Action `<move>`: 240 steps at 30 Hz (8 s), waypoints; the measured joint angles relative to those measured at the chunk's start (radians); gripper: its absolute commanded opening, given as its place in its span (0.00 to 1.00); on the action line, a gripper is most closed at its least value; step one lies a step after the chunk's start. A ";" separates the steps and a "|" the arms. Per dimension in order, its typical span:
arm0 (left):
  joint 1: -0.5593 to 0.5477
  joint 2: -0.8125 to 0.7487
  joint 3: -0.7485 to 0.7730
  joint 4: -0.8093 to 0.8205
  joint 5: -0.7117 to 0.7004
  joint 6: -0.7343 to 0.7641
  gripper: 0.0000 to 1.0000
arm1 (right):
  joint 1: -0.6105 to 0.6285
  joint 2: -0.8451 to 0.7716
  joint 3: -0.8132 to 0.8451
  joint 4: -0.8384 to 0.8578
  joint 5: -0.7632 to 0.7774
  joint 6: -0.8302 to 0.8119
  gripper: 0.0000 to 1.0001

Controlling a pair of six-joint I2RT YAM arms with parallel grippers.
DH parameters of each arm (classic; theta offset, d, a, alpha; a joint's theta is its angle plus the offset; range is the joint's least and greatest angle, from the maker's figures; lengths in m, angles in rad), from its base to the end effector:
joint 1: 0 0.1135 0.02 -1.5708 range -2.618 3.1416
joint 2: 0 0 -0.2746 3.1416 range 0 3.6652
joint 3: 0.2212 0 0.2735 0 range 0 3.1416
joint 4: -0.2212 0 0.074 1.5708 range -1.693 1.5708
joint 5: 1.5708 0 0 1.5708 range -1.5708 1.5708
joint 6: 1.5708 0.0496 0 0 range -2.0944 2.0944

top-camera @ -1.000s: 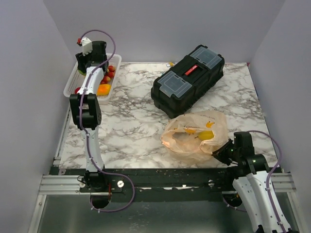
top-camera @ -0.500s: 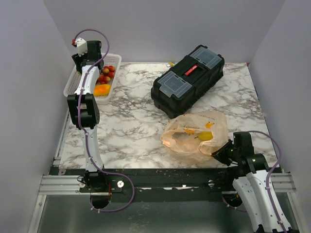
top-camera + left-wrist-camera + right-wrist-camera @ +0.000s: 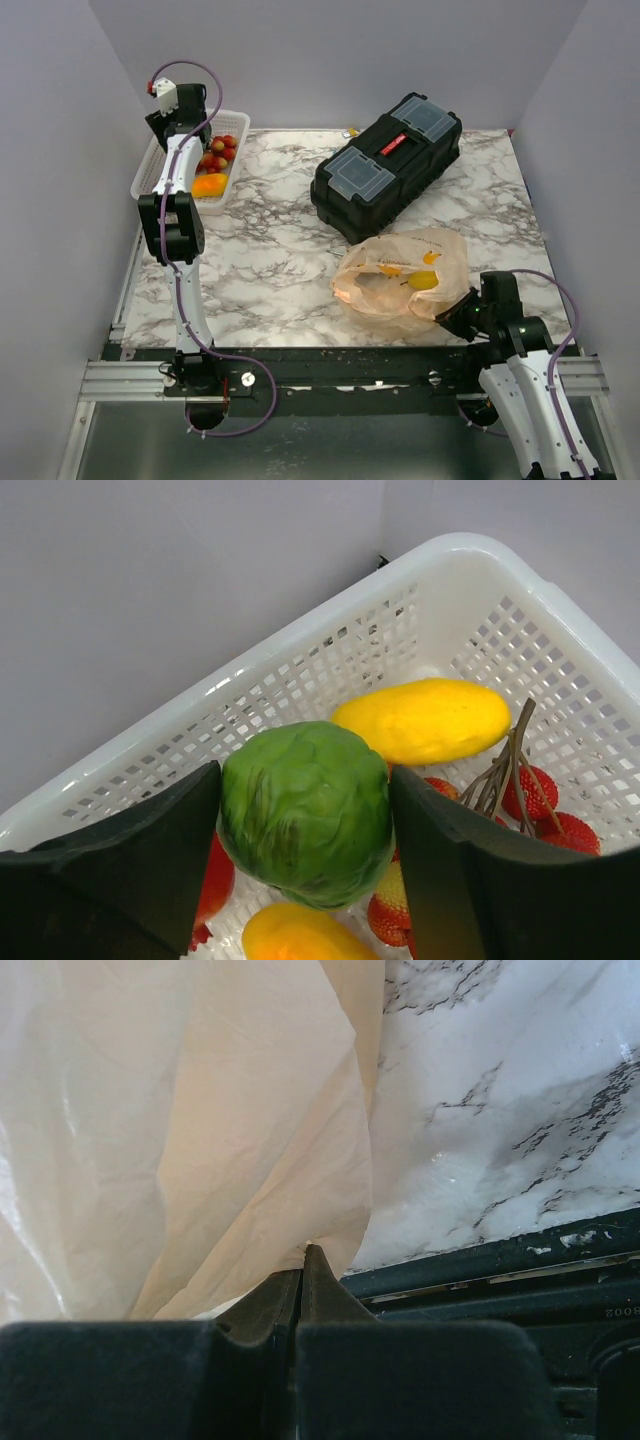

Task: Take the fake fruits out of the plastic bag
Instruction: Place the fake fruit in the bin, then take out the fake fruit from the plastic bag, then place the plastic bag at the center of the board.

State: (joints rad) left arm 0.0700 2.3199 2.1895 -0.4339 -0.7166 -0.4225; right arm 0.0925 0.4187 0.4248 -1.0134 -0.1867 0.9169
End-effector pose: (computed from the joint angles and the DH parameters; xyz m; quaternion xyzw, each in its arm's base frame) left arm 0.5698 0.0726 0.2798 -0.3640 0.7544 0.2233 0.4985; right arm 0.0999 0.0185 0.1830 0.3594 0.8867 0.2122 0.1990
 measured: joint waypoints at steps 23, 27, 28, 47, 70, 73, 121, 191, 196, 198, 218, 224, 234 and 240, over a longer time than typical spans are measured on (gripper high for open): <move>-0.039 -0.304 -0.275 0.001 0.476 -0.177 0.86 | 0.000 -0.016 0.099 0.003 -0.020 -0.031 0.01; -0.124 -0.526 -0.508 0.081 0.614 -0.271 0.86 | 0.000 -0.038 0.138 0.003 -0.021 -0.039 0.01; -0.145 -0.576 -0.568 0.093 0.639 -0.287 0.86 | 0.000 -0.043 0.145 0.003 -0.021 -0.042 0.01; -0.742 -1.477 -1.536 0.504 0.973 -0.330 0.85 | 0.000 -0.163 0.238 -0.117 0.045 0.004 0.01; -1.276 -1.039 -1.450 0.733 0.870 0.080 0.65 | 0.000 -0.240 0.061 -0.090 0.067 0.257 0.09; -1.277 -0.943 -1.401 0.730 0.781 0.081 0.62 | 0.000 -0.240 0.061 -0.090 0.067 0.261 0.09; -1.204 -0.119 -0.664 0.602 0.467 -0.099 0.75 | 0.000 -0.216 0.130 -0.089 0.066 0.231 0.08; -1.167 -0.660 -1.004 0.262 1.147 0.006 0.09 | 0.000 -0.306 0.338 0.019 0.243 0.187 0.01; -1.167 -0.738 -1.076 0.257 1.149 0.068 0.08 | 0.000 -0.309 0.377 -0.032 0.344 0.209 0.01; -1.167 -0.754 -1.078 0.249 1.172 0.107 0.07 | 0.000 -0.308 0.378 -0.038 0.367 0.209 0.01; -1.004 -1.204 -1.155 0.309 0.959 0.076 0.00 | 0.000 -0.063 0.521 -0.115 0.641 0.084 0.01; -0.817 -1.282 -1.157 0.282 0.832 -0.007 0.00 | 0.000 0.096 0.526 -0.100 0.687 0.032 0.03; -0.575 -1.331 -1.167 0.221 0.646 -0.113 0.00 | 0.000 0.153 0.606 -0.066 0.797 -0.064 0.34; -0.409 -1.244 -1.164 0.245 0.603 -0.220 0.00 | 0.000 0.146 0.605 -0.049 0.766 -0.126 0.59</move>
State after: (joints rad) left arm -0.3389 1.0760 1.0252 -0.1890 -0.1131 -0.6430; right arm 0.0925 0.5648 1.0294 -1.0626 0.5797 0.7906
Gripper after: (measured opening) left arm 0.667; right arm 0.460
